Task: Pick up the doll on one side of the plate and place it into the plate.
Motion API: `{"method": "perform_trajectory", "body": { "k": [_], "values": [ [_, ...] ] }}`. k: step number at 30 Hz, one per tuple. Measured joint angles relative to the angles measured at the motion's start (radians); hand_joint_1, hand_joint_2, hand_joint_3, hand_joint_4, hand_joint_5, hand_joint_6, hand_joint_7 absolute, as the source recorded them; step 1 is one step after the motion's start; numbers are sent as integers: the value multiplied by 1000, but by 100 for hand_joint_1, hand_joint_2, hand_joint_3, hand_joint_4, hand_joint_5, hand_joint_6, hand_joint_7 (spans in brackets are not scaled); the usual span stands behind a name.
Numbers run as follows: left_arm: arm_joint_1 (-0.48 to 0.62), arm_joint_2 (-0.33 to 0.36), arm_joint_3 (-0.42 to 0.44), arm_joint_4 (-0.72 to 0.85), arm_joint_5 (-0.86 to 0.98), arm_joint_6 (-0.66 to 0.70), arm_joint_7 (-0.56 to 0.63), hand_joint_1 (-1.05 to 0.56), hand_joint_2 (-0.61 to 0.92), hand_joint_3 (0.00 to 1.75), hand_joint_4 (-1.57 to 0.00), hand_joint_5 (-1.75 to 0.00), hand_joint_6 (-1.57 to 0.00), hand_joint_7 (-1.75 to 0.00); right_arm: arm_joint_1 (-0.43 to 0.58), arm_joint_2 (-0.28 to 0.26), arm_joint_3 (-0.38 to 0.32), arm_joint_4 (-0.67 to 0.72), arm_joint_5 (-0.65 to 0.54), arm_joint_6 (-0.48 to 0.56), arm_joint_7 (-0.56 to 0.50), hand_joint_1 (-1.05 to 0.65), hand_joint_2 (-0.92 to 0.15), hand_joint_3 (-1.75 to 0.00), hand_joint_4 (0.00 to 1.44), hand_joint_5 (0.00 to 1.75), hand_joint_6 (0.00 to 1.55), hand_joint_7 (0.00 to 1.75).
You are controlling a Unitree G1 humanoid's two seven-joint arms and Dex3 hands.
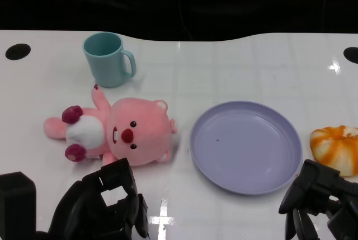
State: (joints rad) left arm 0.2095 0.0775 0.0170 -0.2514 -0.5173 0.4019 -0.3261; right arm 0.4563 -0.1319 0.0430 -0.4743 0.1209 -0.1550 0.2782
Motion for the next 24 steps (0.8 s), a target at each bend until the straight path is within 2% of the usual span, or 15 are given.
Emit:
{"method": "perform_trajectory", "body": {
  "k": [24],
  "values": [
    [0, 3, 0, 0, 0, 0, 0, -16, 29, 155, -99, -175, -84, -163, 0, 0, 0, -1, -3, 1, 0, -14, -42, -148, 72, 175, 58, 157]
  ]
}}
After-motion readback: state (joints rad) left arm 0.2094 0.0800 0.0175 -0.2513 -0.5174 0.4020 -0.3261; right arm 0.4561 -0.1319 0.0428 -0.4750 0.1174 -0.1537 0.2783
